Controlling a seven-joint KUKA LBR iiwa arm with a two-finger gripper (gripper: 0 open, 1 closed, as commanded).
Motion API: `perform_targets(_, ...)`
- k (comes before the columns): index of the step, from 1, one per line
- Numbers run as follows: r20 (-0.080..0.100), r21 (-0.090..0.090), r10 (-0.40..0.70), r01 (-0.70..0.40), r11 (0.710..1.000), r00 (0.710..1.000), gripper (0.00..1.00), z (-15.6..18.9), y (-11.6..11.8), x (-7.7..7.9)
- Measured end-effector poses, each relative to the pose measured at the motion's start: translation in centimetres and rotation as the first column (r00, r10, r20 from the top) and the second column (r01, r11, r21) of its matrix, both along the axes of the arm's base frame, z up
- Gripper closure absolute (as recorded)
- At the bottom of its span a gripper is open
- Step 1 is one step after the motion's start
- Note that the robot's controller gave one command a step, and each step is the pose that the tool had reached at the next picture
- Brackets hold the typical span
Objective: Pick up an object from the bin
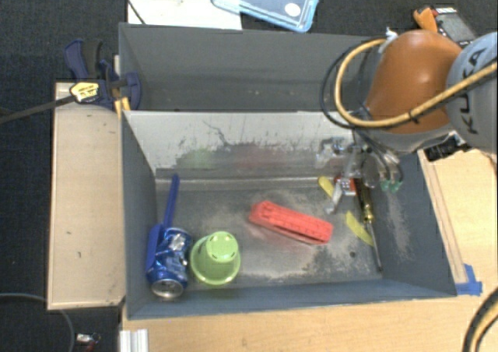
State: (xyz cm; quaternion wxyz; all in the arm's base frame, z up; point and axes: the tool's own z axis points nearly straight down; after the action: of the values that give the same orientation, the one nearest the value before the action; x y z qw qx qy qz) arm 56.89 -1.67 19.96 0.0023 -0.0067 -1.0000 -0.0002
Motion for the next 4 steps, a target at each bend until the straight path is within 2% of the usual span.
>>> perform_targets(1,0.008,0.000,0.001,-0.001,1.000,1.000,0.00,0.5,0.0,0.2)
perform_targets(2,0.012,0.001,-0.098,0.098,0.995,0.995,0.00,-8.2,0.6,-1.5)
perform_targets(3,0.016,0.000,-0.092,0.092,0.996,0.996,0.00,-8.6,1.4,-2.2)
perform_targets(4,0.006,0.002,-0.372,0.372,0.928,0.928,0.00,-9.7,2.0,-5.1)
